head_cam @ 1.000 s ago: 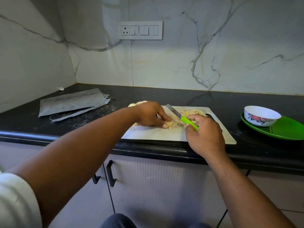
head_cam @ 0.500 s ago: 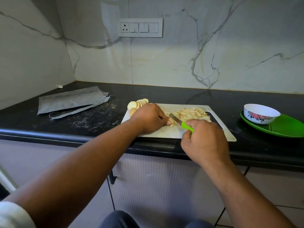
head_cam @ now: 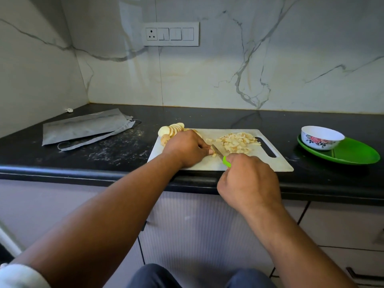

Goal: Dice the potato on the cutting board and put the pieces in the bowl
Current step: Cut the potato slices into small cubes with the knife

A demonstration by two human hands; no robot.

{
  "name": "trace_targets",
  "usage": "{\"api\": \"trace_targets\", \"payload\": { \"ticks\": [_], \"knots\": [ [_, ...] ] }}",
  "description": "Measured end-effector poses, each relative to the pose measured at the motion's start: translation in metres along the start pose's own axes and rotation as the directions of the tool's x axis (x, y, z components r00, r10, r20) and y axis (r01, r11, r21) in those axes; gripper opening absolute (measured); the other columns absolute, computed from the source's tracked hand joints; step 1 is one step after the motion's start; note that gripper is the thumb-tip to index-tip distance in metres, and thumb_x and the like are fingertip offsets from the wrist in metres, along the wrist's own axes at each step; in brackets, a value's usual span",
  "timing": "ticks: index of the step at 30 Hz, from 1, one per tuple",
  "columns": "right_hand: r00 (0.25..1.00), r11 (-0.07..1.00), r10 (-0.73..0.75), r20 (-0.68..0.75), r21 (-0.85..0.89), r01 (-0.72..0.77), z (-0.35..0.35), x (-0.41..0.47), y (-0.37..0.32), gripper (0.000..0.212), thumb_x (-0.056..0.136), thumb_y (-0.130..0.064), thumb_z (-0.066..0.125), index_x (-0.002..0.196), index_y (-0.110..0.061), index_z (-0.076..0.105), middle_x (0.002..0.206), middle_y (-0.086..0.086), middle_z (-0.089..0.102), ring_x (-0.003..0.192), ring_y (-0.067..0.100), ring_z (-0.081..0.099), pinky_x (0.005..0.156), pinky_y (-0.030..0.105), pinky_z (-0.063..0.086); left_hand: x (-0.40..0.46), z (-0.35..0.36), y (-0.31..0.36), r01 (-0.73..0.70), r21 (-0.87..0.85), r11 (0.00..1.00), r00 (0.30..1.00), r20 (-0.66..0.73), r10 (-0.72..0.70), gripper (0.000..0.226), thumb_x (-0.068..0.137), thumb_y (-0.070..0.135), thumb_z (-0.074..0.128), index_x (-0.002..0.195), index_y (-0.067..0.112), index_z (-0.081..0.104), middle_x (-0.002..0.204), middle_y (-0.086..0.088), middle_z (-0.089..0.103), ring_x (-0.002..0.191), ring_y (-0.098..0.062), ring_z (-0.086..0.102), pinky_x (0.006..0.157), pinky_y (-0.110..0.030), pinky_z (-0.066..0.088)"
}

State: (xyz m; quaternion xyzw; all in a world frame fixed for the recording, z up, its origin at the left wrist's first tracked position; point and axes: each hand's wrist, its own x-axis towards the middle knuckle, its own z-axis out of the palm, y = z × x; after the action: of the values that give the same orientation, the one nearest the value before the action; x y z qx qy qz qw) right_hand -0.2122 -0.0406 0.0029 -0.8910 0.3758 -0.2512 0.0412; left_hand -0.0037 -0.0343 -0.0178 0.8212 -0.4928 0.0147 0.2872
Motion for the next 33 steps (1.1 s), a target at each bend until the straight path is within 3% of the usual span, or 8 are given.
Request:
{"api": "trace_targets", "payload": {
  "ticks": [5,8,11,14,16,19,26,33],
  "knots": [
    [0.999,0.998,-0.037,0.01,-0.044,0.038,-0.016,-0.026,0.007,0.032,0.09,-0.034,0.055,0.122,-0.028,0.061,0.097,-0.005,0.066,0.071,0.013,0.045,0.057,0.023,0.037,0.001,-0.001,0.003,0.025,-0.001,1.0,1.0,0.004,-0.025,0.017,0.092,0.048,0.075,0.096,0.034,0.084,0.102,0.019,0.077,0.094,-0.006,0.065,0.086,-0.034,0.06],
    [0.999,0.997,-0.045,-0.02,-0.061,0.044,-0.02,-0.03,0.005,0.031,0.09,-0.034,0.055,0.119,-0.028,0.063,0.092,-0.006,0.066,0.067,0.013,0.045,0.051,0.021,0.033,-0.002,-0.003,0.003,0.054,-0.08,0.995,0.998,-0.017,-0.055,0.016,0.088,0.046,0.08,0.094,0.032,0.084,0.097,0.02,0.076,0.09,-0.005,0.065,0.078,-0.027,0.057],
    [0.997,0.997,-0.038,-0.062,-0.073,0.034,-0.017,-0.02,0.001,0.035,0.09,-0.033,0.054,0.123,-0.027,0.061,0.097,-0.004,0.069,0.07,0.016,0.048,0.055,0.024,0.038,-0.004,-0.002,0.0,0.078,-0.113,0.991,0.996,-0.035,-0.083,0.014,0.086,0.045,0.081,0.094,0.033,0.084,0.095,0.022,0.076,0.087,-0.003,0.065,0.072,-0.023,0.054],
    [0.998,0.998,-0.028,-0.057,-0.052,0.025,-0.009,-0.002,-0.005,0.035,0.087,-0.029,0.056,0.121,-0.025,0.063,0.098,-0.001,0.069,0.074,0.019,0.056,0.058,0.026,0.041,-0.005,-0.002,0.001,0.082,-0.093,0.992,0.996,-0.036,-0.086,0.012,0.093,0.036,0.074,0.095,0.032,0.085,0.101,0.019,0.078,0.091,-0.006,0.067,0.08,-0.028,0.059],
    [0.998,0.998,-0.035,-0.049,-0.045,0.033,-0.003,0.007,-0.01,0.034,0.087,-0.028,0.058,0.12,-0.025,0.064,0.097,-0.001,0.069,0.071,0.018,0.049,0.058,0.025,0.041,-0.005,-0.002,0.001,0.085,-0.092,0.992,0.996,-0.03,-0.088,0.012,0.093,0.034,0.074,0.097,0.031,0.085,0.102,0.018,0.078,0.093,-0.006,0.068,0.084,-0.028,0.059],
    [0.997,0.998,-0.046,-0.055,-0.044,0.043,0.005,0.015,-0.015,0.034,0.087,-0.028,0.057,0.12,-0.024,0.063,0.098,0.0,0.069,0.07,0.018,0.044,0.059,0.026,0.039,-0.004,-0.003,0.0,0.079,-0.094,0.993,0.996,-0.033,-0.082,0.012,0.093,0.034,0.075,0.098,0.03,0.085,0.101,0.016,0.079,0.092,-0.006,0.067,0.085,-0.028,0.058],
    [0.998,1.0,-0.004,-0.058,0.025,0.005,0.013,0.017,-0.018,0.033,0.087,-0.028,0.058,0.119,-0.024,0.064,0.101,-0.002,0.069,0.074,0.017,0.051,0.06,0.025,0.043,-0.003,-0.002,-0.001,0.05,-0.033,0.998,0.998,-0.044,-0.051,0.014,0.094,0.036,0.074,0.101,0.03,0.084,0.103,0.014,0.079,0.094,-0.007,0.067,0.087,-0.031,0.059],
    [1.0,1.0,0.009,-0.03,0.004,-0.009,0.007,-0.023,-0.012,0.027,0.09,-0.032,0.052,0.115,-0.028,0.06,0.085,-0.006,0.064,0.075,0.016,0.061,0.061,0.03,0.054,-0.003,-0.002,0.002,0.039,0.014,0.999,0.998,-0.048,-0.038,0.016,0.096,0.038,0.071,0.105,0.033,0.083,0.108,0.017,0.077,0.097,-0.007,0.066,0.084,-0.031,0.059]
  ]
}}
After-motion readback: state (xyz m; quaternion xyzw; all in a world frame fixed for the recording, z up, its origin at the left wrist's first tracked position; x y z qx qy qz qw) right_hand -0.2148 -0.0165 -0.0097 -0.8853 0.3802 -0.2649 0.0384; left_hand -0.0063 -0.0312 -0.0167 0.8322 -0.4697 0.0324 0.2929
